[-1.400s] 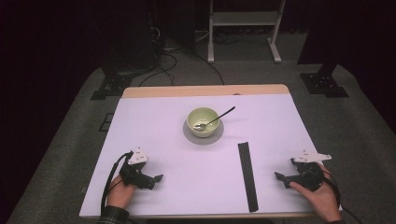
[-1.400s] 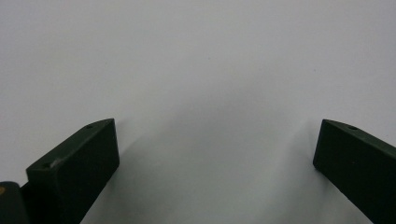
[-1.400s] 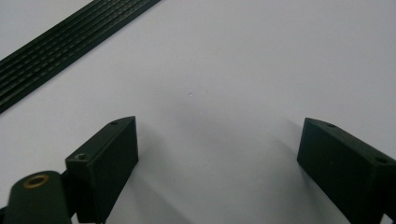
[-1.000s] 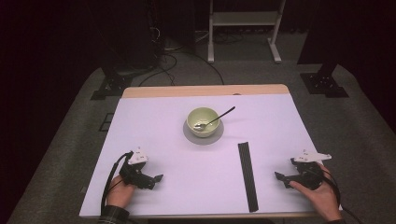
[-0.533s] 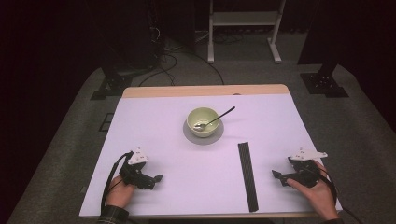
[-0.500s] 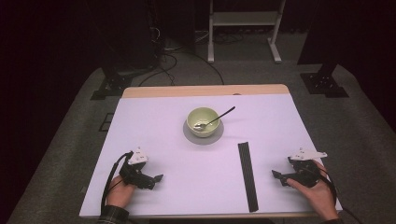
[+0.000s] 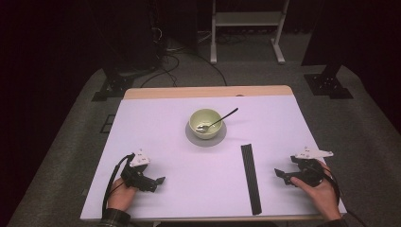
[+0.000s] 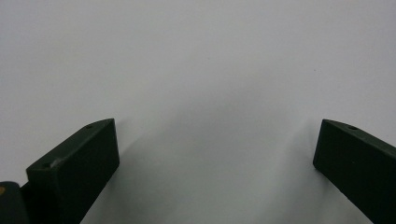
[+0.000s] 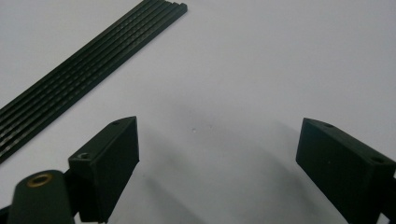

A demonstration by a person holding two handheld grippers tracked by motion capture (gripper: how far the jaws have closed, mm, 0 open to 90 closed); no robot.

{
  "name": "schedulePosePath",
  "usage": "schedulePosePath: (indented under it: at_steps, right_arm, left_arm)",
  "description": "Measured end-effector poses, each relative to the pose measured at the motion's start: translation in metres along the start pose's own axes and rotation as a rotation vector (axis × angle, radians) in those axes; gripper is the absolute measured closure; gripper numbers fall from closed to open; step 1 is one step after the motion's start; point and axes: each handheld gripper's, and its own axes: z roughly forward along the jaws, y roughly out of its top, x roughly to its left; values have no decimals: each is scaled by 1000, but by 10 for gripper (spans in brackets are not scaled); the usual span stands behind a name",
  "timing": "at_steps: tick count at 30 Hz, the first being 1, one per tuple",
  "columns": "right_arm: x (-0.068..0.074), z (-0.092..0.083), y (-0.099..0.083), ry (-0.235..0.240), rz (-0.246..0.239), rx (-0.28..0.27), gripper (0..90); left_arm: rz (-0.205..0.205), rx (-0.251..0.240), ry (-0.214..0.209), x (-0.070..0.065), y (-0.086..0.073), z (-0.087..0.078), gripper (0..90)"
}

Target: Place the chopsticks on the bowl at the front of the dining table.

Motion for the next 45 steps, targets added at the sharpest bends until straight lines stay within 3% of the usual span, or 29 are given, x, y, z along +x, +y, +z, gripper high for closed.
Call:
schedulePosePath:
  at_steps: [45]
  right_arm:
    - [1, 18, 31, 23, 12, -38, 131]
  left_arm:
    - [0, 0, 0, 0, 0, 0, 0]
